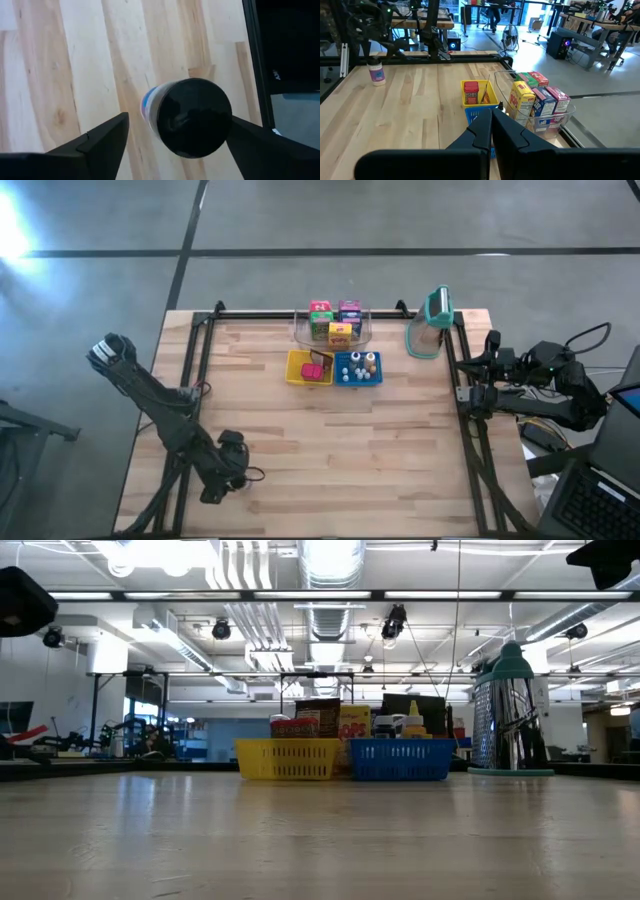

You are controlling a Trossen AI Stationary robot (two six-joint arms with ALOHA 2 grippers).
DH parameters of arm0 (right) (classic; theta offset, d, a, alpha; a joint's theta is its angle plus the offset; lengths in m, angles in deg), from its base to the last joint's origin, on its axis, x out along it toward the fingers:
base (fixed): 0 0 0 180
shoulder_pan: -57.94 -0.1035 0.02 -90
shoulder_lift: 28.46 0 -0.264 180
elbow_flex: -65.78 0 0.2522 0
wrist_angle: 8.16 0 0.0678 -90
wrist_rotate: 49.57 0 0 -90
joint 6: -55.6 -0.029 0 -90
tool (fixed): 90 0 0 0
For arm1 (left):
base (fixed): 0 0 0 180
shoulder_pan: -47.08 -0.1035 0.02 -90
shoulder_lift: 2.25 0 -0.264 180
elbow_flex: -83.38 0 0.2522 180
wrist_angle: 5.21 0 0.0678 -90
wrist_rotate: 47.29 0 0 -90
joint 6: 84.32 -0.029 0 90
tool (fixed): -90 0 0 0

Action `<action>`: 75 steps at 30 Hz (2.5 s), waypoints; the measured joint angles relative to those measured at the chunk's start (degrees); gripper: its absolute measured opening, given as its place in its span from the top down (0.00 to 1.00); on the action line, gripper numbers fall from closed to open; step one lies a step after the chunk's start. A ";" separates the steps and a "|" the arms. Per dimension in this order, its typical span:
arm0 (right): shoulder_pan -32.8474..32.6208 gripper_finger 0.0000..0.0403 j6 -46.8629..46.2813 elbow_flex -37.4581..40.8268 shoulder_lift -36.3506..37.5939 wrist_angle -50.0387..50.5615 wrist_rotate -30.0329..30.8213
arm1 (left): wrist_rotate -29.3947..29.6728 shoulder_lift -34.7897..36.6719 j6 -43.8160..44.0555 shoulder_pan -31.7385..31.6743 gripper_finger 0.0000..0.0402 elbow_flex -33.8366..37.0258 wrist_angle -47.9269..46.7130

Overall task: Pick & Place Kitchen Items
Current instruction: Put the violet seasoning bottle into the yellow bin

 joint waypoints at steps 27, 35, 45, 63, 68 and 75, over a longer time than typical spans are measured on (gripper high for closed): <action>-0.02 0.98 0.00 0.00 -0.01 -0.01 0.00 | 0.02 -2.31 -3.97 -0.79 0.29 0.02 2.77; 0.00 0.98 0.00 -0.01 0.00 0.00 0.01 | 0.42 -2.12 -5.40 -0.81 0.40 -0.48 2.97; -0.02 0.98 0.00 0.01 -0.01 0.00 0.00 | 0.06 -1.97 -6.57 -1.48 0.44 -0.75 2.46; -0.01 0.98 0.00 0.00 -0.01 0.00 0.01 | 3.90 -1.99 -29.55 -24.13 0.44 -7.36 -5.24; -0.01 0.98 0.00 0.01 -0.01 0.00 0.01 | 3.89 -1.99 -36.29 -34.31 0.44 -10.48 -5.21; -0.02 0.98 0.00 0.01 0.01 0.00 0.00 | 3.87 -1.99 -41.56 -47.52 0.44 -14.45 -3.60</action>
